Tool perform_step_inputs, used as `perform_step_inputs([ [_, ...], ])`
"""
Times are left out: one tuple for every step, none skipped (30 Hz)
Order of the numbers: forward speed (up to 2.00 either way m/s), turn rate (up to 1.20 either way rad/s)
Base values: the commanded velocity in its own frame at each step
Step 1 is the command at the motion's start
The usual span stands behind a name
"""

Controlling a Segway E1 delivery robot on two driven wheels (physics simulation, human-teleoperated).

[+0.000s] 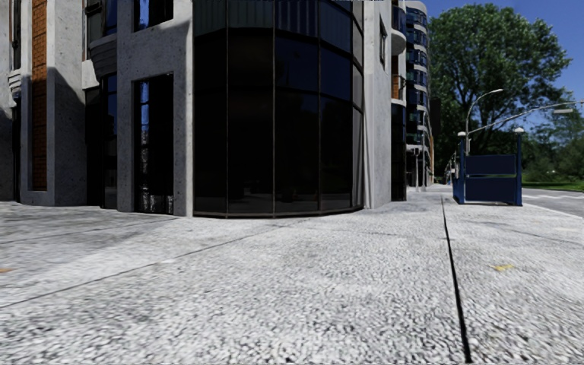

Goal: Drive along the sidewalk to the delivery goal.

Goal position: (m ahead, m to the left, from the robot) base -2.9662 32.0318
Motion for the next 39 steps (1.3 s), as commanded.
perform_step_inputs([
  [1.35, 0.75],
  [1.38, 0.75],
  [1.38, 0.75],
  [1.40, 0.75],
  [1.41, 0.75],
  [1.41, 0.75],
  [1.42, 0.75],
  [1.42, 0.75],
  [1.44, 0.75],
  [1.46, 0.75],
  [1.48, 0.75],
  [1.48, 0.75],
  [1.48, 0.75],
  [1.48, 0.75],
  [1.49, 0.75],
  [1.51, 0.75],
  [1.52, 0.75],
  [1.52, 0.75],
  [1.53, 0.75],
  [1.54, 0.75],
  [1.54, 0.75],
  [1.54, 0.75],
  [1.54, 0.75],
  [1.54, 0.75],
  [1.54, 0.75],
  [1.54, 0.75],
  [1.54, 0.75],
  [1.54, 0.75],
  [1.55, 0.75],
  [1.55, 0.75],
  [1.55, 0.75],
  [1.55, 0.75],
  [1.56, 0.75],
  [1.56, 0.75],
  [1.56, 0.75],
  [1.57, 0.74],
  [1.57, 0.74],
  [1.57, 0.70],
  [1.57, 0.68],
])
